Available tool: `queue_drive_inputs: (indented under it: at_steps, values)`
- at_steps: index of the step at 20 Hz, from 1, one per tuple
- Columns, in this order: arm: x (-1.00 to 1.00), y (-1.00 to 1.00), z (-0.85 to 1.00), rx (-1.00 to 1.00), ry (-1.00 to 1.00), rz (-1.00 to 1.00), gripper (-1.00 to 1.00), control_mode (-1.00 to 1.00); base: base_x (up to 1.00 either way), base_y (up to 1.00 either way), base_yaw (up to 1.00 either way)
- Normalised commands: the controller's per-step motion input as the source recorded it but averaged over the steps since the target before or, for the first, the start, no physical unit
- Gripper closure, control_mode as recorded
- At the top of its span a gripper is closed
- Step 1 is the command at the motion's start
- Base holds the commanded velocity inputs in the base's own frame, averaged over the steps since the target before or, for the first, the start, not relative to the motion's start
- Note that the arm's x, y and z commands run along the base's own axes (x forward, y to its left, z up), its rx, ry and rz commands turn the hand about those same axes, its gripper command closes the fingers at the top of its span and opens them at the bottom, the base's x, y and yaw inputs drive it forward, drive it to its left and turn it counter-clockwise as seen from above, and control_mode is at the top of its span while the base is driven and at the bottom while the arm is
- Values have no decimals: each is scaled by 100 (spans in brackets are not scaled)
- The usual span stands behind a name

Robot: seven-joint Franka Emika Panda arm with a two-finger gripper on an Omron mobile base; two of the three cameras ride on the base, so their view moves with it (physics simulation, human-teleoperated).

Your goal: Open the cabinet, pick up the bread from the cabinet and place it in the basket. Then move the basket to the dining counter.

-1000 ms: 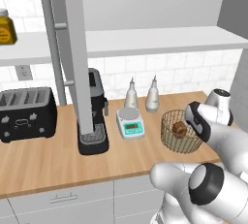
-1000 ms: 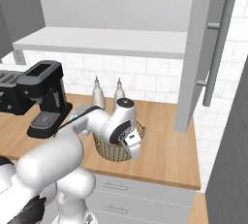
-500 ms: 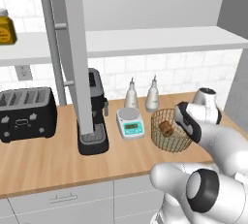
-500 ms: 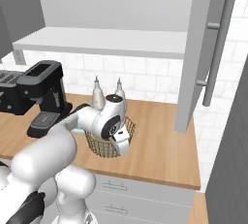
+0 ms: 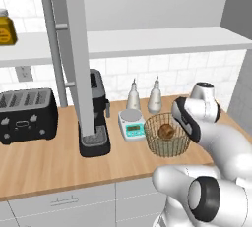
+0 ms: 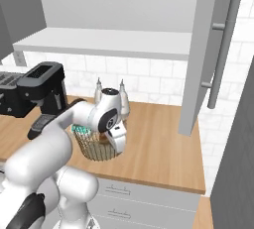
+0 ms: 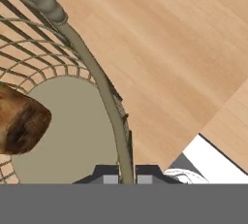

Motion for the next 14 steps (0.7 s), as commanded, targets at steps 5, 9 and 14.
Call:
queue_drive_inputs:
  at_steps: [5,9,14]
  values:
    - [-22,0,45,0,-2,0,100,-100,0,0,0]
    - [0,15,41,3,-5,-3,100,-100,0,0,0]
    - [11,29,36,4,-14,-13,100,-100,0,0,0]
